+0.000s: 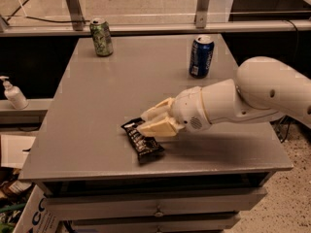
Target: Move rxbar chocolate near pepsi can
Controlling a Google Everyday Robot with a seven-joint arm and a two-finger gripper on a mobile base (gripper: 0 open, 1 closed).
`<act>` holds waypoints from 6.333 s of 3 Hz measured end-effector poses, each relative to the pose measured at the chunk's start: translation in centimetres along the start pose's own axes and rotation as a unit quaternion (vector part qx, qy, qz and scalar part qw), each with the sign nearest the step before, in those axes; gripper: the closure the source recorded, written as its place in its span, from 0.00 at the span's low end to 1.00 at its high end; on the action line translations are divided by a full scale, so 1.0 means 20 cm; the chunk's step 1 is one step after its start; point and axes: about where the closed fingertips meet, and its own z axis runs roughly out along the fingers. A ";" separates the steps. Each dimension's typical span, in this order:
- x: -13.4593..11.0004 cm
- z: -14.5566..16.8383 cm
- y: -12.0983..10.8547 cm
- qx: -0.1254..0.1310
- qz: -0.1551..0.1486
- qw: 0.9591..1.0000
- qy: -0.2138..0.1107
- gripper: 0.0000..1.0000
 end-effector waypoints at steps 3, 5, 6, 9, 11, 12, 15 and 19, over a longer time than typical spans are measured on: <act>0.09 -0.40 -0.21 0.074 0.020 0.996 0.039 1.00; 0.26 -0.68 -0.37 0.140 0.074 0.985 0.068 1.00; 0.24 -0.71 -0.42 0.155 0.070 0.983 0.062 1.00; 0.20 -1.02 -0.95 0.280 0.083 0.956 0.016 1.00; 0.18 -1.05 -1.22 0.324 0.092 0.942 0.008 1.00; 0.19 -1.03 -1.30 0.335 0.096 0.937 0.007 1.00; 0.24 -1.01 -1.40 0.344 0.114 0.932 0.014 0.36; 0.27 -1.11 -1.33 0.311 0.106 0.944 -0.016 0.00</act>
Offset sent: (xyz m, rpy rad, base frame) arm 0.0346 -0.0974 0.0302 -0.0916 -0.0491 -0.1458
